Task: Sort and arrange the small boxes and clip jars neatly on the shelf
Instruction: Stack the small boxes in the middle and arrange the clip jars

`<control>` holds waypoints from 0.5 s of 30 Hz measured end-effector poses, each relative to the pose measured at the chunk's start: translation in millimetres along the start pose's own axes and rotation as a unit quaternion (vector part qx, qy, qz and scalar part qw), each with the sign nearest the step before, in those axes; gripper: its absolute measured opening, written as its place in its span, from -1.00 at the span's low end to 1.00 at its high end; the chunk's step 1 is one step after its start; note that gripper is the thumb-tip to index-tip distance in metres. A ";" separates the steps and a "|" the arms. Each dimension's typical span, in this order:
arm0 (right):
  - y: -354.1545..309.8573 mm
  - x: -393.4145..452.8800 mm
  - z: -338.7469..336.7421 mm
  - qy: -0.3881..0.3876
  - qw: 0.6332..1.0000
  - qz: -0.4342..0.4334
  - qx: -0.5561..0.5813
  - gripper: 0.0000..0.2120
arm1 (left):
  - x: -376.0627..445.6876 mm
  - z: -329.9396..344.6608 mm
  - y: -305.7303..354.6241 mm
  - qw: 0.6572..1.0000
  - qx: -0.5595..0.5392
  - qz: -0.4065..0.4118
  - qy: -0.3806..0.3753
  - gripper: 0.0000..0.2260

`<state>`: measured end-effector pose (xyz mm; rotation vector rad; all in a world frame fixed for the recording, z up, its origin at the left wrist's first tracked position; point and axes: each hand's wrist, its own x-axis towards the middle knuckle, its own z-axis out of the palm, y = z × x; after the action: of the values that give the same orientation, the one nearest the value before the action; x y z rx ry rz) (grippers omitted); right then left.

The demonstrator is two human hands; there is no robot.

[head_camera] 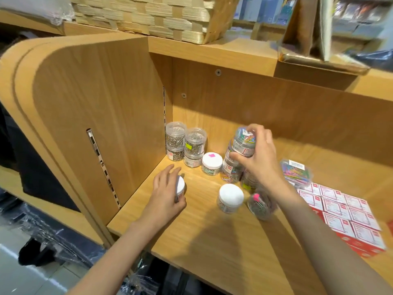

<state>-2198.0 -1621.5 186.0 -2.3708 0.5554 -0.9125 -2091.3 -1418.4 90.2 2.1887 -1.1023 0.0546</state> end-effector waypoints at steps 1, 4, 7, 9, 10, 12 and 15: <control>2.9 1.5 2.3 -0.018 1.000 0.004 -0.008 -0.40 | 0.9 0.1 1.5 1.000 0.000 0.003 -0.008 -0.41; 8.9 3.8 9.5 -0.022 0.999 0.008 -0.024 -0.39 | 2.3 0.9 4.1 1.000 -0.003 0.017 -0.022 -0.41; 9.7 2.0 3.0 0.049 0.999 0.003 -0.019 -0.41 | 3.7 3.2 4.8 0.999 -0.012 0.022 -0.023 -0.42; 11.2 0.9 -11.7 0.106 0.994 0.018 -0.013 -0.43 | 5.8 4.5 4.8 0.999 -0.017 0.023 -0.023 -0.42; 14.6 -0.9 -20.3 0.117 0.993 0.027 -0.022 -0.44 | 7.0 5.6 5.2 0.999 -0.018 0.023 -0.025 -0.42; 24.4 -9.3 -34.6 0.097 0.993 0.042 -0.057 -0.46 | 10.3 8.7 6.9 0.999 -0.022 0.021 -0.029 -0.41; 36.6 -27.2 -35.5 0.009 0.990 0.071 -0.124 -0.49 | 15.0 14.1 11.6 0.999 -0.031 0.029 -0.035 -0.40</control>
<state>-2248.3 -1646.8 172.9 -2.5045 0.8786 -0.8423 -2093.6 -1441.9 90.6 2.1177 -1.1899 -0.0299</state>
